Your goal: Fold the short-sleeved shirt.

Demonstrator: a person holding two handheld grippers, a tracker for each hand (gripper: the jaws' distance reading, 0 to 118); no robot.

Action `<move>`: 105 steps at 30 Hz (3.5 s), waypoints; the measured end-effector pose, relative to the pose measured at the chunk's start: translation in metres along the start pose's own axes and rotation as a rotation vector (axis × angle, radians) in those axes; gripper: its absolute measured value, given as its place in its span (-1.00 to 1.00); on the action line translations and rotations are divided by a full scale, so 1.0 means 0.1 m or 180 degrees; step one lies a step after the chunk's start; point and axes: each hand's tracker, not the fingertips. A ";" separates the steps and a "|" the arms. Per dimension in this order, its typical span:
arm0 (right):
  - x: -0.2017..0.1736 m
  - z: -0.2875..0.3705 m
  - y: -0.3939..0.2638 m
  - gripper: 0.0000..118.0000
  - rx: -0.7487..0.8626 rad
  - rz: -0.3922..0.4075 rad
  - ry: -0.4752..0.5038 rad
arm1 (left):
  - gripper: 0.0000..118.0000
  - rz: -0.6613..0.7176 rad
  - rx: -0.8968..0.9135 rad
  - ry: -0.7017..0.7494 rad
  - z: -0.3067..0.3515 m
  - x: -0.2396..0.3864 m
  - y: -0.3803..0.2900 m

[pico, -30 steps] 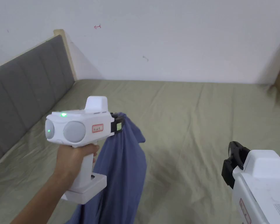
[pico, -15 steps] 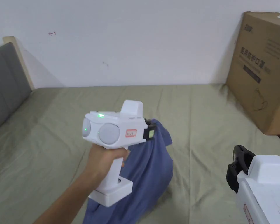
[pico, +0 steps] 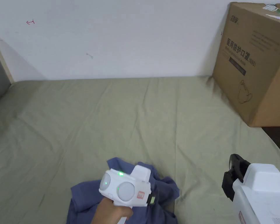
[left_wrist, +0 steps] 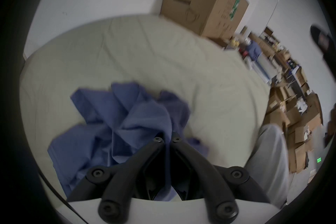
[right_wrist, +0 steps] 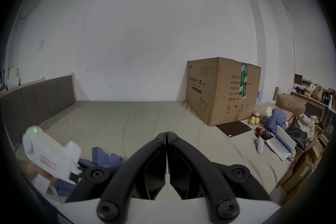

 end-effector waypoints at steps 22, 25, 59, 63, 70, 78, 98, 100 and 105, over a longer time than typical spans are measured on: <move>-0.19 0.12 0.22 -1.00 0.0152 -0.0054 0.0144 | 0.97 0.0320 0.1888 0.0788 1.69 -0.14 -0.11; -0.23 0.14 0.29 -1.00 0.0221 -0.0062 0.0175 | 0.97 0.0278 0.2243 0.1045 2.01 -0.26 -0.19; -0.41 0.07 0.27 -1.00 0.0242 -0.0012 0.0328 | -1.00 0.1403 0.0840 0.1104 1.39 -1.12 -1.25; -0.42 0.01 0.20 -1.00 0.0172 -0.0006 0.0353 | -1.00 0.1621 0.0501 0.1006 1.07 -1.19 -1.49; -0.42 -0.09 0.10 -1.00 0.0045 0.0034 0.0394 | 0.75 0.1961 0.0200 0.1046 0.81 -1.22 -1.69; -0.41 -0.19 0.02 -1.00 -0.0059 0.0060 0.0398 | 0.19 0.1653 -0.0097 0.1350 0.58 -1.02 -1.60; -0.69 -2.06 -0.89 0.60 -0.2063 0.0166 0.0805 | -0.94 0.1467 0.0682 0.0929 1.11 -1.00 -1.38; -0.67 -2.34 -1.17 0.57 -0.2302 0.0174 0.0851 | -0.94 0.1456 0.0672 0.0916 1.08 -1.02 -1.38; -0.81 -2.38 -1.37 0.30 -0.2621 -0.0065 0.0952 | -0.94 0.1470 0.0644 0.0876 1.06 -1.07 -1.39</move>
